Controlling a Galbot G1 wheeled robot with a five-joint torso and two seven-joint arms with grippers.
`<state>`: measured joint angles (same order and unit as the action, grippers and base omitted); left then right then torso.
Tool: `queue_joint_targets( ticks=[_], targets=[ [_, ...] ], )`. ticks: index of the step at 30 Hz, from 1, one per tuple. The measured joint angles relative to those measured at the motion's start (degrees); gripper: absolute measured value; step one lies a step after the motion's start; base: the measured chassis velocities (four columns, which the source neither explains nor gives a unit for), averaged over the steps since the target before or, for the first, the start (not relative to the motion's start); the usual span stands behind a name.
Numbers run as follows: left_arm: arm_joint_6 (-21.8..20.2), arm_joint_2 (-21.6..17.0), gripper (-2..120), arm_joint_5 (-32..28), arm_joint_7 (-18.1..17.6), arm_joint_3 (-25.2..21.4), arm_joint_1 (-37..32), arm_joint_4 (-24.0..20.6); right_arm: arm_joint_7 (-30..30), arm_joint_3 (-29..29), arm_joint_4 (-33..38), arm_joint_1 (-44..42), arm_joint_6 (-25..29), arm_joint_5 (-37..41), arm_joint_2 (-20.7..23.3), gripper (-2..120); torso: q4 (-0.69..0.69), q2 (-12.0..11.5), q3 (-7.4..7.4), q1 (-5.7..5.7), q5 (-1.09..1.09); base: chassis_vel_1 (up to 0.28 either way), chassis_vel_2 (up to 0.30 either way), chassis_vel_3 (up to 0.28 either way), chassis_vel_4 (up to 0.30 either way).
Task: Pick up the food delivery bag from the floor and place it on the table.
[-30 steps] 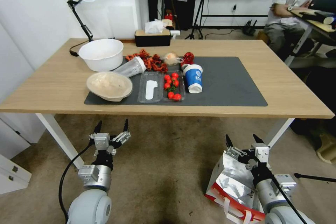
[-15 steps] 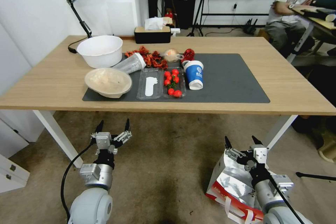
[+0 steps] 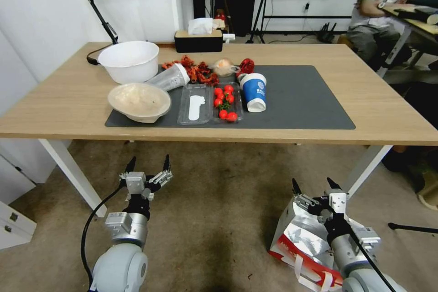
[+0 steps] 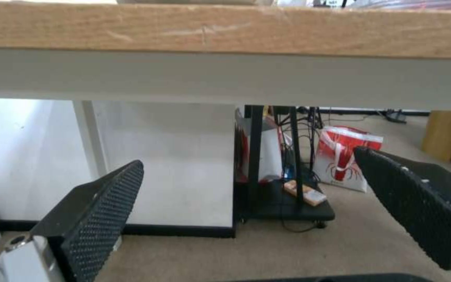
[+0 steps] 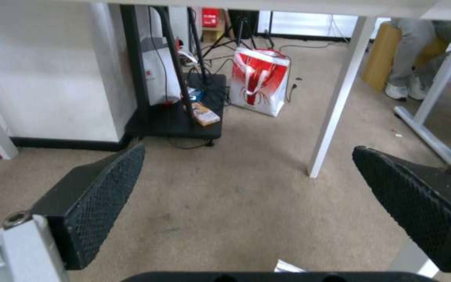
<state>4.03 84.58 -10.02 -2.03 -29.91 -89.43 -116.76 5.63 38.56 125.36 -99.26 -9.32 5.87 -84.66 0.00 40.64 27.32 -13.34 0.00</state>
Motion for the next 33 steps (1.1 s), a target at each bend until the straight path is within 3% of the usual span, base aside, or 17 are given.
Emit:
queue_joint_targets(
  ticks=[33],
  targets=[
    [0.3,-0.2,100,-0.4,0.2,0.5,1.4,1.3,-0.2,0.2,-1.3,0.4,0.1,-0.8,-0.4,100,0.00,-7.7,-4.69,3.07,0.00,0.000,0.000,0.000,0.000]
  ],
)
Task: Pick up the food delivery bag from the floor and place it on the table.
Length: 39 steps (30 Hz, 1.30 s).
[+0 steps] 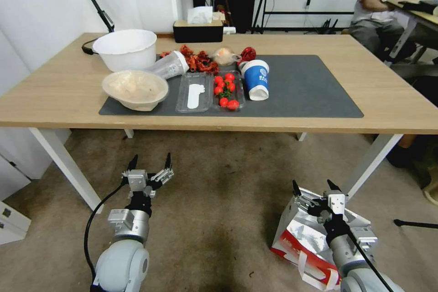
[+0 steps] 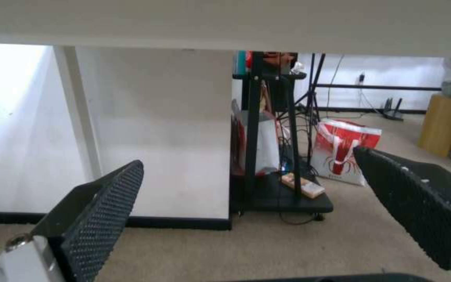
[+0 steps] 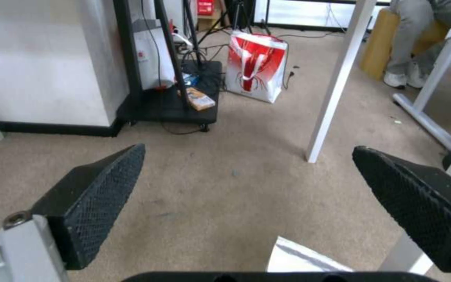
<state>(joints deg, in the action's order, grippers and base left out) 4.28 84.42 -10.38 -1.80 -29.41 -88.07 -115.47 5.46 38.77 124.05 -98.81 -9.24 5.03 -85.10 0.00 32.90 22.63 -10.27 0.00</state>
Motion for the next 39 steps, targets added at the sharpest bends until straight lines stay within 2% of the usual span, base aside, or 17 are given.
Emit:
queue_joint_targets(
  ticks=[39],
  targets=[
    [0.7,-0.2,100,-1.4,-0.1,1.4,2.1,1.8,0.8,0.0,-0.5,0.6,0.7,0.0,0.3,100,0.00,-9.2,-5.86,3.33,0.00,0.000,0.000,0.000,0.000]
  ],
)
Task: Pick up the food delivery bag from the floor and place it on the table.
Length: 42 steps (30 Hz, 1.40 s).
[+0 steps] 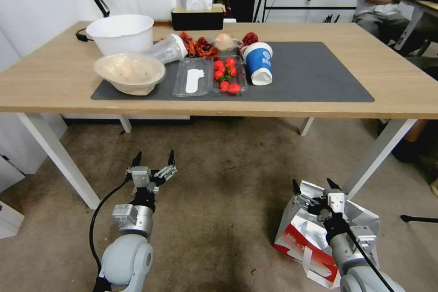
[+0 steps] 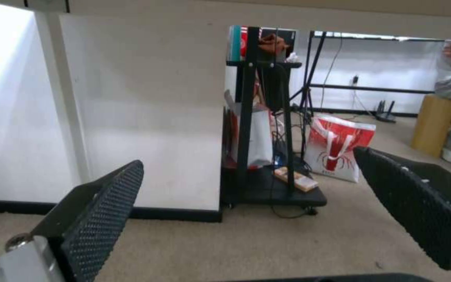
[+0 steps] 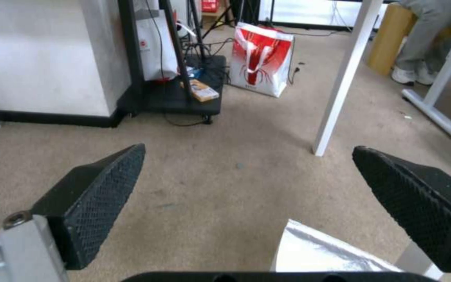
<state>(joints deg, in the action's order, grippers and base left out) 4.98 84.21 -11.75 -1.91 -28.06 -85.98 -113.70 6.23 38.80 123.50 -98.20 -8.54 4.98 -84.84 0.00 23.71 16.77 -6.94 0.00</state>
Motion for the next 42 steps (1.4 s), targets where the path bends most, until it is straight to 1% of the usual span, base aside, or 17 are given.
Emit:
queue_joint_targets(
  ticks=[4,11,14,15,16,25,31,33,36,40,42],
  targets=[
    [0.2,0.0,100,-0.2,0.0,0.1,0.0,0.0,0.1,0.0,-0.1,-0.1,0.2,0.0,0.0,100,0.00,-0.7,-0.44,0.25,0.00,0.000,0.000,0.000,0.000],
    [0.7,0.2,100,-0.3,0.0,0.4,0.1,0.5,0.3,-0.1,-0.2,-0.2,0.3,-0.1,0.0,100,0.00,-2.8,-1.79,0.98,0.00,0.000,0.000,0.000,0.000],
    [0.7,0.2,100,-0.3,0.0,0.4,0.1,0.5,0.3,-0.1,-0.2,-0.2,0.3,-0.1,0.0,100,0.00,-2.8,-1.79,0.98,0.00,0.000,0.000,0.000,0.000],
    [1.1,0.2,100,-0.4,-0.1,0.4,0.2,0.6,0.4,-0.1,-0.2,-0.2,0.3,-0.1,0.0,100,0.00,-3.7,-2.43,1.27,0.00,0.000,0.000,0.000,0.000],
    [1.1,0.2,100,-0.5,-0.1,0.4,0.3,0.7,0.4,-0.1,-0.2,-0.2,0.3,-0.1,0.0,100,0.00,-4.0,-2.65,1.35,0.00,0.000,0.000,0.000,0.000],
    [1.4,0.3,100,-0.7,-0.1,0.4,0.5,0.9,0.5,0.0,-0.2,-0.2,0.3,-0.1,0.1,100,0.00,-5.5,-3.71,1.84,0.00,0.000,0.000,0.000,0.000],
    [2.0,0.3,100,-1.9,0.0,0.7,0.6,1.2,0.7,0.1,-0.2,-0.1,0.3,-0.2,0.1,100,0.00,-7.3,-5.00,2.32,0.00,0.000,0.000,0.000,0.000],
    [2.0,0.3,100,-1.9,0.0,0.7,0.6,1.2,0.7,0.1,-0.3,-0.1,0.3,-0.2,0.1,100,0.00,-7.5,-5.10,2.37,0.00,0.000,0.000,0.000,0.000],
    [2.2,0.3,100,-2.0,0.0,0.8,0.8,1.4,0.7,0.1,-0.4,-0.1,0.4,-0.2,0.1,100,0.00,-8.5,-5.85,2.65,0.00,0.000,0.000,0.000,0.000],
    [2.2,0.3,100,-2.2,0.0,0.9,0.9,1.4,0.7,0.0,-0.5,-0.2,0.4,-0.3,-0.1,100,0.00,-9.1,-6.28,2.83,0.00,0.000,0.000,0.000,0.000],
    [2.2,0.2,100,-2.3,0.1,0.9,1.0,1.4,0.8,0.0,-0.5,-0.2,0.5,-0.4,-0.2,100,0.00,-9.7,-6.73,3.00,0.00,0.000,0.000,0.000,0.000]
  ],
)
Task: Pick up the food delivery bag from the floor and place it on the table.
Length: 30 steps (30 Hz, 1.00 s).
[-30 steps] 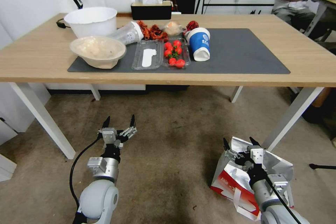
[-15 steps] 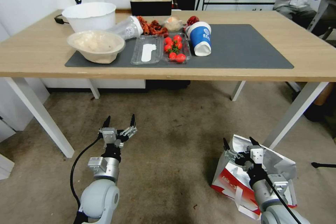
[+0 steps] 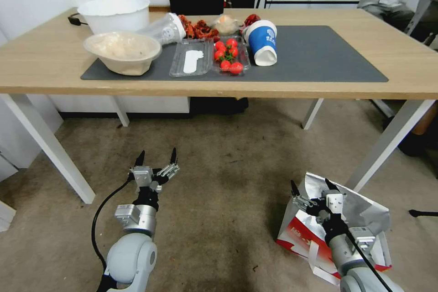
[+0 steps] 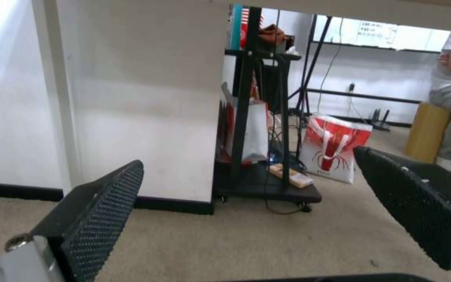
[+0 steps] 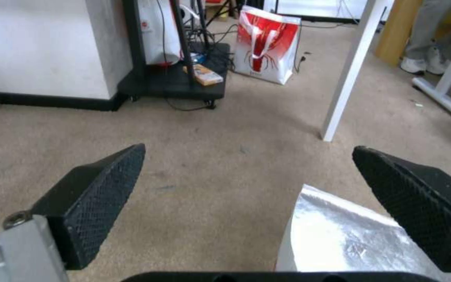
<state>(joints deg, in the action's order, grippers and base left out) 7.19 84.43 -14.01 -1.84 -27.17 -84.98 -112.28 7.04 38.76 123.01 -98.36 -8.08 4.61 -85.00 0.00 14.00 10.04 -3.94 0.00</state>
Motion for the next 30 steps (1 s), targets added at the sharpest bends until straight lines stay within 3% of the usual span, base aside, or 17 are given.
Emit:
queue_joint_targets(
  ticks=[30],
  targets=[
    [0.9,-0.3,100,-1.8,1.3,0.6,1.3,0.9,0.0,0.0,-1.0,0.8,1.3,-0.2,-0.2,100,0.00,-6.5,-5.13,1.35,0.00,0.000,0.000,0.000,0.000]
  ],
)
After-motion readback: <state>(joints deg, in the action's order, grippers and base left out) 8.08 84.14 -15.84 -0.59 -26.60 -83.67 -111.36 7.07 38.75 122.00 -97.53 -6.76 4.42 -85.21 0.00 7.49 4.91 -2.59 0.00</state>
